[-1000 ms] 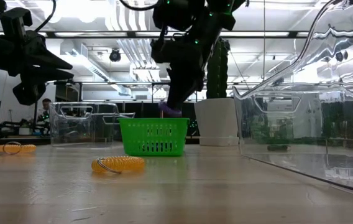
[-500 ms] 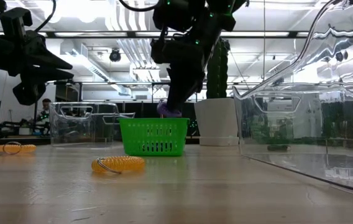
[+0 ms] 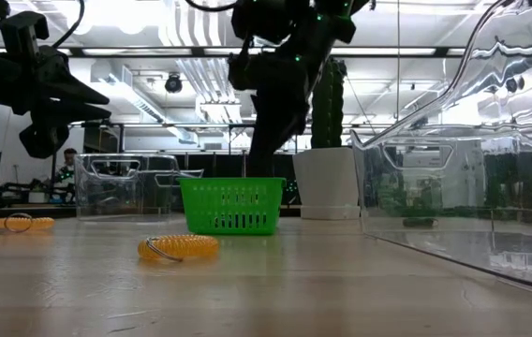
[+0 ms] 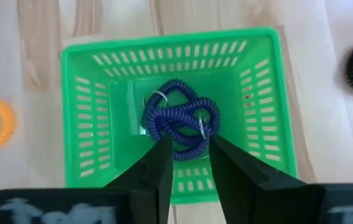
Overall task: Sort spring keychains
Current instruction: Put the bottom black spring keychain into the top transparent bin
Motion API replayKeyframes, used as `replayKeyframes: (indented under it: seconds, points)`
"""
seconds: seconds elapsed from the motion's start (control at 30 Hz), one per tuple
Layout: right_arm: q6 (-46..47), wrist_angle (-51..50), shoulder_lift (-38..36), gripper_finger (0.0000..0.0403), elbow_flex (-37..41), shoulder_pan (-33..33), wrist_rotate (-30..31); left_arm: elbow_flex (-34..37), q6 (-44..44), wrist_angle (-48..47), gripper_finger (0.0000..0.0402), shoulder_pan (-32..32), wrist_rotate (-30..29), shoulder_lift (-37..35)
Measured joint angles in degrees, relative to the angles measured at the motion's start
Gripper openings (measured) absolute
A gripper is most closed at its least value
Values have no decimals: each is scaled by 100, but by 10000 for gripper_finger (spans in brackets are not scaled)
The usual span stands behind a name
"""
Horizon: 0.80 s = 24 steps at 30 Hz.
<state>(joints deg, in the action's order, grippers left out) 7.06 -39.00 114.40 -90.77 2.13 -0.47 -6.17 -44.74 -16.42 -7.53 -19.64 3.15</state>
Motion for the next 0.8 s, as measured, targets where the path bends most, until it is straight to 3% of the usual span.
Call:
replayKeyframes:
  seconds: [0.2,0.43,0.8]
  points:
    - [-48,-164,-505,91,-5,-9,0,0,0,-1,83,0,0,-1]
    - [-574,-235,-1675,70,333,-11,2,0,-1,-1,83,-1,0,0]
    - [-410,1289,-4204,67,2850,-11,-150,0,141,-12,83,0,0,1]
